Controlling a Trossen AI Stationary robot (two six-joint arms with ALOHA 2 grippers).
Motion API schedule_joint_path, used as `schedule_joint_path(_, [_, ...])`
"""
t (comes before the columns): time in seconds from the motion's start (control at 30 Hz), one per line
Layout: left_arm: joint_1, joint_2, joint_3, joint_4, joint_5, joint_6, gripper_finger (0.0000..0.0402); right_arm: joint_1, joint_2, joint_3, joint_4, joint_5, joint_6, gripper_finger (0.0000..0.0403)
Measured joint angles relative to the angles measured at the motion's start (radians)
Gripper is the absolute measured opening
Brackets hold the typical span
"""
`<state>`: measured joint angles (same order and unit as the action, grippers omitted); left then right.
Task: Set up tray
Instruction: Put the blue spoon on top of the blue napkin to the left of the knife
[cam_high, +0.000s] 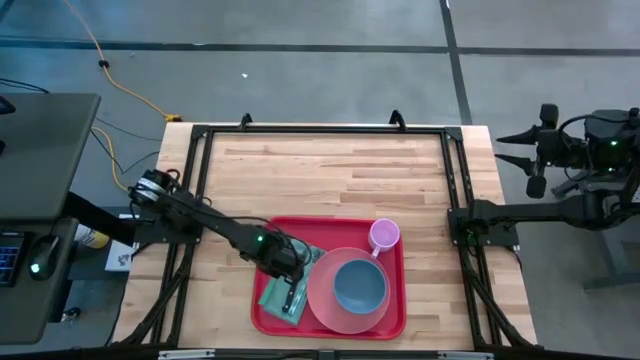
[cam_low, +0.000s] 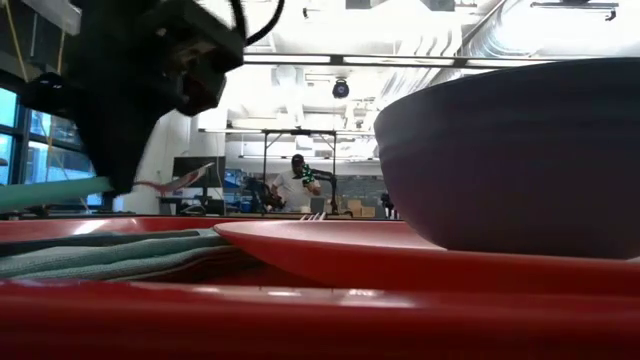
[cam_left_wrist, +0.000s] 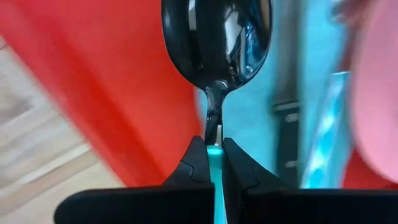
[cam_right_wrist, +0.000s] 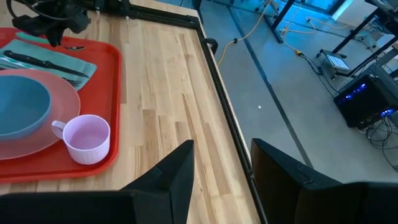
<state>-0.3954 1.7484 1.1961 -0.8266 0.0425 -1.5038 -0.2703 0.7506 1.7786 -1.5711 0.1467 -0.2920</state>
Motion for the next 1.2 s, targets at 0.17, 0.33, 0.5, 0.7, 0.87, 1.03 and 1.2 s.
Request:
schedule_joint_path(0.17, [0.025, -0.002, 0.002, 0.013, 0.001, 0.042, 0.0030, 0.000, 0.000, 0.000, 0.000, 0.000, 0.002, 0.0138])
schedule_joint_path(0.33, [0.021, -0.001, 0.002, 0.053, 0.021, 0.060, 0.0030, 0.000, 0.000, 0.000, 0.000, 0.000, 0.006, 0.0138])
schedule_joint_path(0.5, [0.023, 0.016, 0.000, 0.034, 0.031, 0.066, 0.0030, 0.000, 0.000, 0.000, 0.000, 0.000, 0.006, 0.0138])
schedule_joint_path(0.7, [0.030, 0.061, 0.001, 0.098, 0.053, 0.085, 0.0030, 0.000, 0.000, 0.000, 0.000, 0.002, 0.006, 0.0138])
schedule_joint_path(0.87, [0.029, 0.099, 0.002, 0.121, 0.082, 0.087, 0.0030, 0.000, 0.000, 0.000, 0.000, 0.002, 0.007, 0.0138])
schedule_joint_path(1.03, [0.029, 0.097, 0.002, 0.142, 0.074, 0.089, 0.0030, 0.000, 0.000, 0.000, 0.000, 0.003, 0.007, 0.0138])
schedule_joint_path(1.2, [0.029, 0.097, 0.002, 0.149, 0.070, 0.086, 0.0031, 0.000, 0.000, 0.000, 0.000, 0.003, 0.007, 0.0138])
